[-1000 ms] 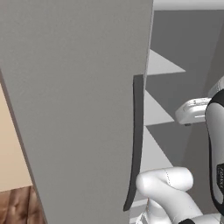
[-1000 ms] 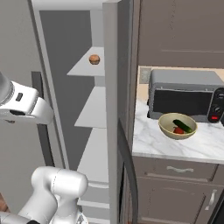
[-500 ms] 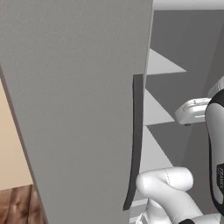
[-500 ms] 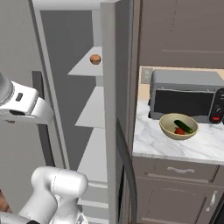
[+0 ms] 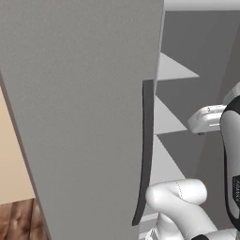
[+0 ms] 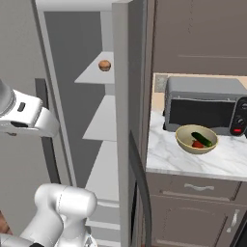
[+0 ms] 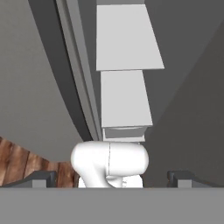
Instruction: Take the cucumber, bell pepper, and tangerine from the freezer and place them in the bowl on the counter.
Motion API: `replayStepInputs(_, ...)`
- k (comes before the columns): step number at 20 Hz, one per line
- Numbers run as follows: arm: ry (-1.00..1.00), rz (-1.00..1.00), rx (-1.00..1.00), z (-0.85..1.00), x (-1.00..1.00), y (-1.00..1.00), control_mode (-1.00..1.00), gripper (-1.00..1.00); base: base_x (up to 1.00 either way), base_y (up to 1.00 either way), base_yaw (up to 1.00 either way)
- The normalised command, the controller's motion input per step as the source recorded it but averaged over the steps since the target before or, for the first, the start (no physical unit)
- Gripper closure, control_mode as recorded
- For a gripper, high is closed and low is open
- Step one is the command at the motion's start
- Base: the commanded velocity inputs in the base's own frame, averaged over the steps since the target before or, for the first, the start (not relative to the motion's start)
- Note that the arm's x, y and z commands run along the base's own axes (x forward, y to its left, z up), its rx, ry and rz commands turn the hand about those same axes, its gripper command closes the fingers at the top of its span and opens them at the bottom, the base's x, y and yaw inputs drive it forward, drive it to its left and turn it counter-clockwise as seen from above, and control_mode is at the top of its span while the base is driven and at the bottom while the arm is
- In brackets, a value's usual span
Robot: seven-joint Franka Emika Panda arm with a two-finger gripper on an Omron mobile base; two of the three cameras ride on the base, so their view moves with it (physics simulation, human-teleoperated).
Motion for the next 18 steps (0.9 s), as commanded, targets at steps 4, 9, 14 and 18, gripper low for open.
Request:
replayStepInputs(4, 0.00, 0.00, 0.00, 0.00, 0.00, 0.00, 1.00, -1.00, 0.00, 0.00, 0.00)
replayStepInputs(9, 0.00, 0.00, 0.00, 0.00, 0.00, 0.00, 1.00, -1.00, 0.00, 0.00, 0.00)
replayStepInputs(14, -0.02, 0.00, 0.00, 0.18, 0.12, -0.15, -1.00, -1.00, 0.00, 0.00, 0.00)
replayStepInputs(18, -0.12, 0.00, 0.00, 0.26, 0.06, -0.23, -1.00, -1.00, 0.00, 0.00, 0.00)
